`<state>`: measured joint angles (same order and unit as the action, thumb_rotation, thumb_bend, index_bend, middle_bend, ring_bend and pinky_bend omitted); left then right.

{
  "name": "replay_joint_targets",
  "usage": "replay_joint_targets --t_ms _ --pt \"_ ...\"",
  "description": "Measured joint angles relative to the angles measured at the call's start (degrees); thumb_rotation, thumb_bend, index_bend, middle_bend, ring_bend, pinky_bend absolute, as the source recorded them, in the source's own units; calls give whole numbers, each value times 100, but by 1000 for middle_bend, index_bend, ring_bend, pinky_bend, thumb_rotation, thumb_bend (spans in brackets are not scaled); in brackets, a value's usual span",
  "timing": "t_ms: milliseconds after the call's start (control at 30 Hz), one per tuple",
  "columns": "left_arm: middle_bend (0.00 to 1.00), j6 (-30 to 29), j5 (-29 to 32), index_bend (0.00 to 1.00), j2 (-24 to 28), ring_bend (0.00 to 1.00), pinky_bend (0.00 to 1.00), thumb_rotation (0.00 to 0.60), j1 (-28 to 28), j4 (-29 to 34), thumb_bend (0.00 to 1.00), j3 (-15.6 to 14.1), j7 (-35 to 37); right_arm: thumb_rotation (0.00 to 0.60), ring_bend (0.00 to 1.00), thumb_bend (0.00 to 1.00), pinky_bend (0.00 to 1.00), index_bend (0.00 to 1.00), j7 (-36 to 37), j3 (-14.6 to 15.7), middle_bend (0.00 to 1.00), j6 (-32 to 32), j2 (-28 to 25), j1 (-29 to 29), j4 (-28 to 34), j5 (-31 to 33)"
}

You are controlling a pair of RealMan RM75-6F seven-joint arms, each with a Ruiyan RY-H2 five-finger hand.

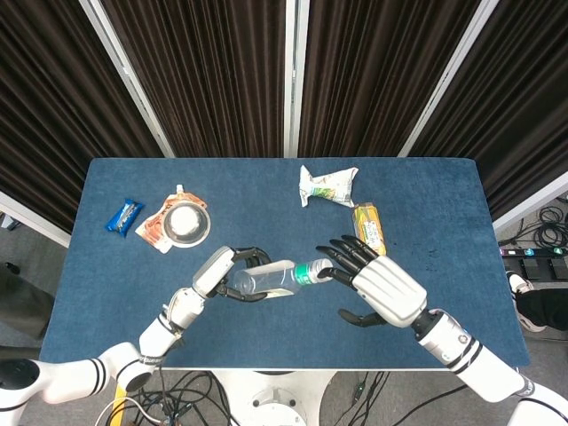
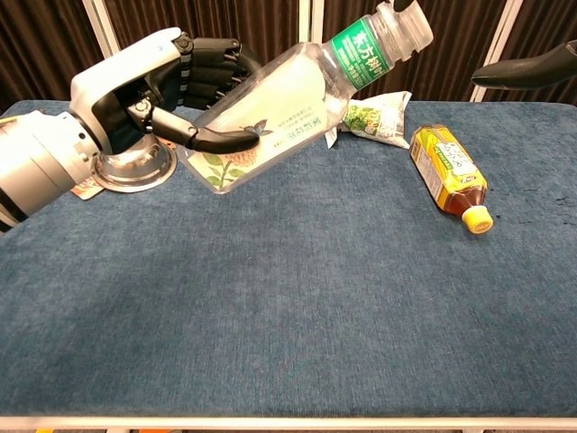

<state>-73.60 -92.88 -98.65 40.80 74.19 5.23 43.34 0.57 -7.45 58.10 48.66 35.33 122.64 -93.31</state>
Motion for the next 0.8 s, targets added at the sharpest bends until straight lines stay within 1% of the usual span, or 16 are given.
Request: replay_joint_targets --t_ms 200,333,600,800 --pt "596 -31 -37 620 6 523 577 600 -3 25 379 -15 -24 547 0 205 0 260 107 -87 65 185 86 -2 -55 -55" --pt "596 -57 -49 621 27 523 577 600 -8 52 379 -11 -24 547 0 204 0 254 138 -140 66 246 126 -2 -125 18" --pt "596 -98 -53 621 56 523 577 600 -31 90 379 -8 -30 546 0 205 0 254 91 -157 65 53 126 24 -241 436" --pt "596 -79 -56 621 49 523 577 600 -15 105 379 -4 -56 546 0 205 0 254 62 -152 65 -26 173 75 -271 432"
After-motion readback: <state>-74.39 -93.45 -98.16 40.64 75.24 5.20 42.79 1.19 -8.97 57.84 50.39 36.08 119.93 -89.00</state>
